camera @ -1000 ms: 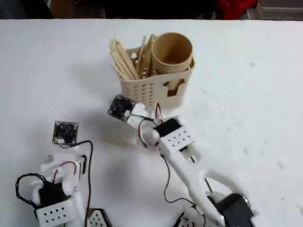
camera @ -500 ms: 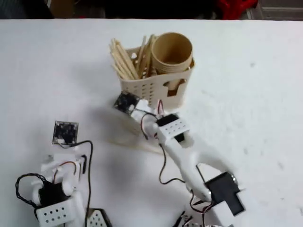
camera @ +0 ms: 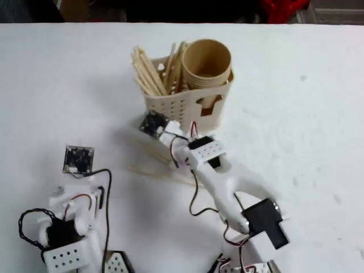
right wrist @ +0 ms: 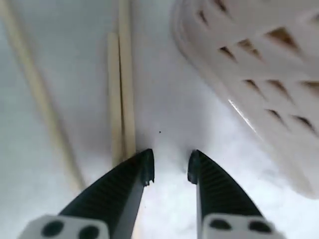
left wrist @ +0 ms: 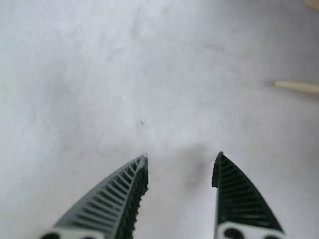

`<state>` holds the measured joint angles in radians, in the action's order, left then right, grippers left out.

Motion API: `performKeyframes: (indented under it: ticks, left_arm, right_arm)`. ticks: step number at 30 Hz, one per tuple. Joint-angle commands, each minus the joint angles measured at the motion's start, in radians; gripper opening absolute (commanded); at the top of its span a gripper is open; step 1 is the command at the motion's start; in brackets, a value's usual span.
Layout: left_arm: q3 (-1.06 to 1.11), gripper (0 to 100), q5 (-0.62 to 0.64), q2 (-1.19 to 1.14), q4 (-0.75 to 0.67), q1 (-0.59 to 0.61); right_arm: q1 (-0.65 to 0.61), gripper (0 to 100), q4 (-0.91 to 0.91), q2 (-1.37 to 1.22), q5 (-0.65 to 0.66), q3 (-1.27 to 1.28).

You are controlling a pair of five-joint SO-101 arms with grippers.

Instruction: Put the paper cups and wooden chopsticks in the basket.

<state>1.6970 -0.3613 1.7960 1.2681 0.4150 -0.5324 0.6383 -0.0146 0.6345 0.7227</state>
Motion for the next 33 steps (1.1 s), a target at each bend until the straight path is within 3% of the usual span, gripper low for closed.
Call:
performKeyframes:
  ticks: [1,7,16,30,33]
  left_arm:
    - [-0.003,22,-0.003,0.004,0.003,0.005]
    - [-0.003,22,-0.003,0.004,0.003,0.005]
    - [-0.003,22,-0.003,0.004,0.003,0.005]
    - [-0.003,22,-0.003,0.004,0.003,0.005]
    - [-0.003,22,-0.003,0.004,0.003,0.005]
  right_arm:
    - [0.001,12.7,-0.004,0.041,0.002,-0.029]
    - [-0.036,12.7,0.07,0.159,-0.002,-0.008]
    - [-0.061,12.7,-0.035,0.159,0.002,0.075]
    - [-0.061,12.5,0.051,-0.027,0.002,-0.06]
    - [-0.061,3.7,0.062,-0.033,0.006,-0.069]
